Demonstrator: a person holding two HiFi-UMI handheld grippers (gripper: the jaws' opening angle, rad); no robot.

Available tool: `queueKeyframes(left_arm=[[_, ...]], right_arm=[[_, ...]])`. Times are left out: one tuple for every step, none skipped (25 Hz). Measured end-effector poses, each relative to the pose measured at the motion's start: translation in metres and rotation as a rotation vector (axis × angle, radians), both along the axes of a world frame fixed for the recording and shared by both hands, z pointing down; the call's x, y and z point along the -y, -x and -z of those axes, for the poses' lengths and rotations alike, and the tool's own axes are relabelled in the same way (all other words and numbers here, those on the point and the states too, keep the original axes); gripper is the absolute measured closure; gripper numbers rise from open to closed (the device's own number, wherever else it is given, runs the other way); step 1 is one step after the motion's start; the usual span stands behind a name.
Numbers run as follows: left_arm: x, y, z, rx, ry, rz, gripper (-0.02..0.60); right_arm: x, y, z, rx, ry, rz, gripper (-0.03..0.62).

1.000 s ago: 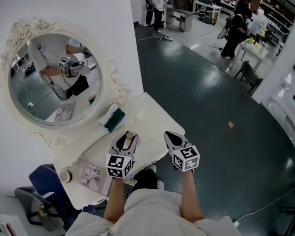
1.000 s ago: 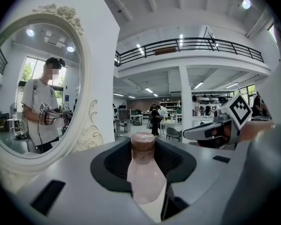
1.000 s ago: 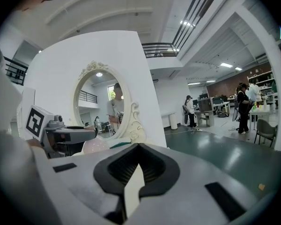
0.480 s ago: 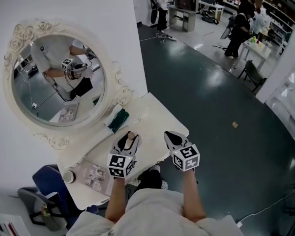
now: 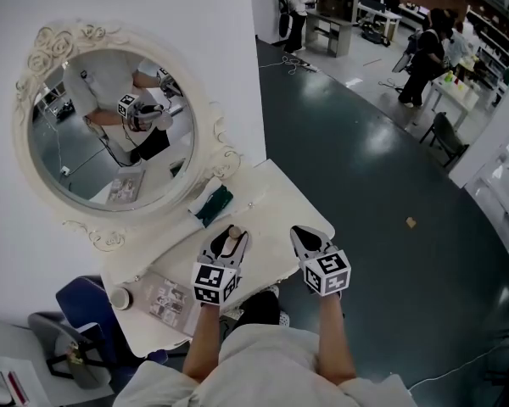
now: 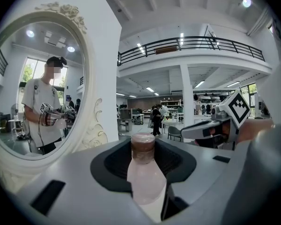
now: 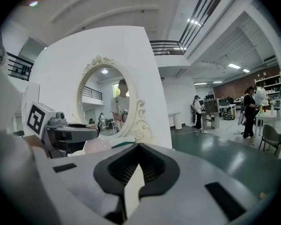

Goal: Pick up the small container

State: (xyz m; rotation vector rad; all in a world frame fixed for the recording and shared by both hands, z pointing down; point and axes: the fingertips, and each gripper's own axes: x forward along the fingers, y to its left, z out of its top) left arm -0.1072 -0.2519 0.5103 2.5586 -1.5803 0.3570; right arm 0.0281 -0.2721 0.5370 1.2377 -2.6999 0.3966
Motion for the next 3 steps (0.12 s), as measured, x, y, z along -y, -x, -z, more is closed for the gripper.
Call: queueKeyframes(left_arm=[[0.0009, 0.0014, -0.0011, 0.0, 0.002, -0.001, 0.417], [0.0019, 0.0029, -0.0021, -0.001, 0.003, -0.001, 0.417], [0.0029, 0.0045, -0.003, -0.001, 0.004, -0.001, 0.417]], right_arm=[[0.0008, 0.0019, -0.0008, -0.001, 0.001, 0.002, 0.579], [0.0016, 0.004, -0.0017, -0.001, 0.003, 0.004, 0.579], [0.0025, 0.0061, -0.0026, -0.002, 0.004, 0.007, 0.579]])
